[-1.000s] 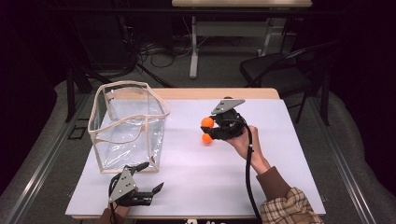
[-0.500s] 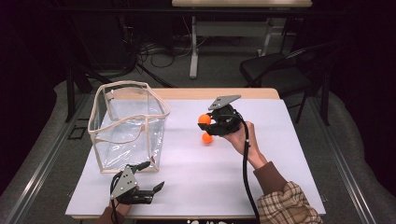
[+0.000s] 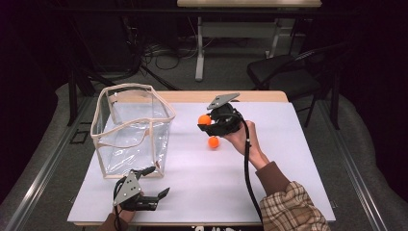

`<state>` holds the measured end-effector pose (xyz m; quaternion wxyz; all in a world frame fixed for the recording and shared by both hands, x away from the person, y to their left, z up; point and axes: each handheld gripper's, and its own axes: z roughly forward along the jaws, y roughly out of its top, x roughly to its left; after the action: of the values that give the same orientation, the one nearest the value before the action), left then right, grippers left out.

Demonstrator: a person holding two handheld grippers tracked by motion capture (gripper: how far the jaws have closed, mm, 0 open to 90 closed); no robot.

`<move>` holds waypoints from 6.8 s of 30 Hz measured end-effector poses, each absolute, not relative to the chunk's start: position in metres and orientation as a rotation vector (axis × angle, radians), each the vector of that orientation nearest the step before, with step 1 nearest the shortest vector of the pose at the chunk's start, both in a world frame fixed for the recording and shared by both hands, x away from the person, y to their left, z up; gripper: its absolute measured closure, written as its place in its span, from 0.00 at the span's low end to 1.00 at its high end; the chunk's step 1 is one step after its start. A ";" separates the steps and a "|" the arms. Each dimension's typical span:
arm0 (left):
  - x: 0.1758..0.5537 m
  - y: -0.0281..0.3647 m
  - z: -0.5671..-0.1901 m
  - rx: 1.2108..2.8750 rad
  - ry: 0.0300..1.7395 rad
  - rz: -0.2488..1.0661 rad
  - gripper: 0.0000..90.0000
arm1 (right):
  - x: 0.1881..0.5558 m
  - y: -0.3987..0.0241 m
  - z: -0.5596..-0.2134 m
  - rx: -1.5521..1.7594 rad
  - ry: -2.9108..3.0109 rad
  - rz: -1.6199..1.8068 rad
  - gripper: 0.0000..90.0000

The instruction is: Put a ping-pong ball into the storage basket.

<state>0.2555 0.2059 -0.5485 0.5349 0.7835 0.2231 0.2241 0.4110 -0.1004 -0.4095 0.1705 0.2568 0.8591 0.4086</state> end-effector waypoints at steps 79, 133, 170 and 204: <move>0.250 0.209 -0.548 1.873 0.537 0.553 0.18 | 0.441 -0.045 -0.361 0.652 2.391 1.231 0.57; 0.250 0.210 -0.547 1.868 0.531 0.552 0.17 | 0.452 -0.002 -0.355 0.617 2.391 1.252 0.57; 0.250 0.211 -0.547 1.865 0.531 0.550 0.18 | 0.459 0.031 -0.373 0.630 2.438 1.253 0.56; 0.250 0.211 -0.547 1.865 0.528 0.552 0.18 | 0.466 0.039 -0.388 0.685 2.518 1.215 0.42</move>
<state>0.2498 0.2110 -0.5465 0.5339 0.7825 0.2215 0.2316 0.4664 0.0392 -0.3881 0.1311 0.2360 0.8671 0.4186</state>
